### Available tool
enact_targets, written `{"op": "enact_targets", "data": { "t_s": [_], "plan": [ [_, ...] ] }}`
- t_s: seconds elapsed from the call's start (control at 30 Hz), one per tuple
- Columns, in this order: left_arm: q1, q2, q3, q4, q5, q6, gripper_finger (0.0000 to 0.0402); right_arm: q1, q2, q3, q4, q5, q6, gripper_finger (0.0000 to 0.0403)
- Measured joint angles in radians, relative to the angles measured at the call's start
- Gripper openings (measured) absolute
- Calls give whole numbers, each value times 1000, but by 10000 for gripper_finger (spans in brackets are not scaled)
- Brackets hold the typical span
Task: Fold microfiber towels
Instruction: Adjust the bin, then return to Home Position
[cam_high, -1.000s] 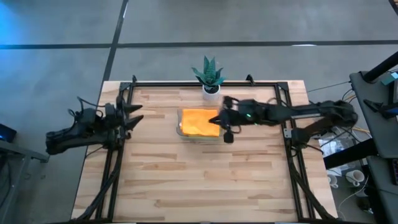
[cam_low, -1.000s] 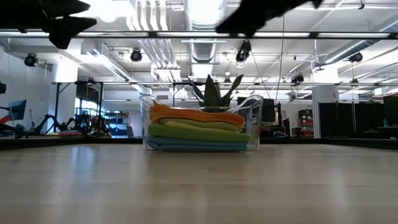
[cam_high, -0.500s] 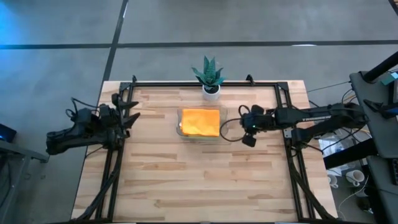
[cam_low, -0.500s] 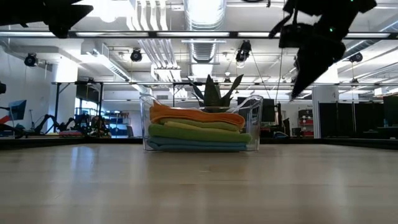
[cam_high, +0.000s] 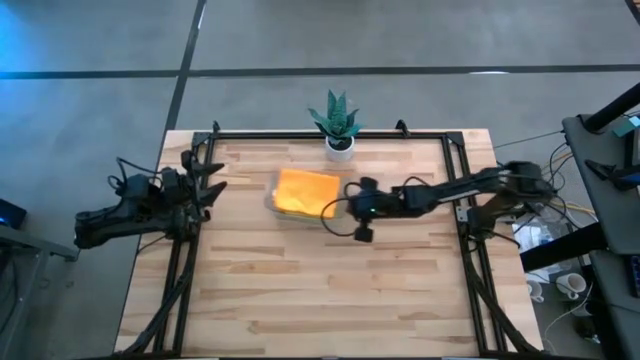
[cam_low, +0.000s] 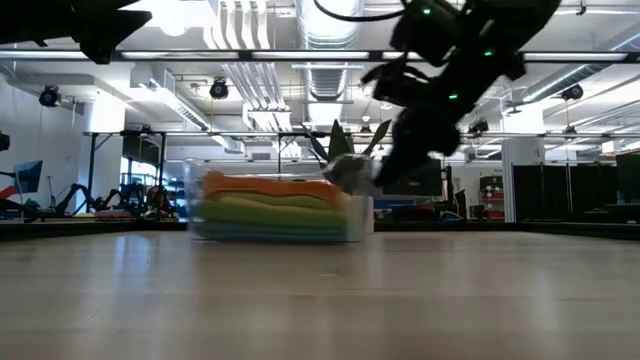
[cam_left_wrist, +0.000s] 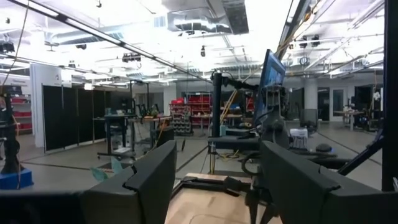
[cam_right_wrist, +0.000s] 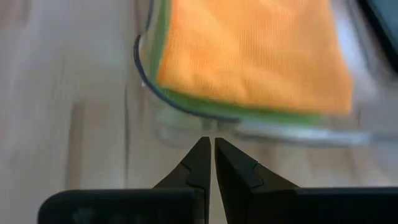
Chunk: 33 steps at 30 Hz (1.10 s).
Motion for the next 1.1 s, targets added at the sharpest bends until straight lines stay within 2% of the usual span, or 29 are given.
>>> {"op": "enact_targets", "data": {
  "t_s": [0.1, 0.2, 0.37, 0.53, 0.67, 0.87, 1.03, 1.1],
  "plan": [
    [0, 10, -11, -1, 0, -3, 217, -12, 96, 65, 109, 1, -103, 18],
    [0, 26, -23, -3, 1, -4, 217, -31, 185, 158, 144, 2, -171, 18],
    [0, 63, -26, -2, 7, -7, 217, -79, 304, 309, 95, 5, -208, 18],
    [0, 94, -26, 35, 7, -7, 217, -139, 397, 426, 6, 126, -229, 18],
    [0, 115, -26, 54, 8, -7, 217, -173, 445, 496, 3, 145, -257, 18],
    [0, 123, -25, 49, 9, -32, 217, -182, 392, 520, 7, 133, -282, 18],
    [0, 88, -22, 50, 52, -34, 217, -152, 251, 434, -12, 124, -257, 18],
    [0, 65, -21, 48, 98, -35, 217, -135, 182, 365, -13, 80, -233, 18]
  ]
}}
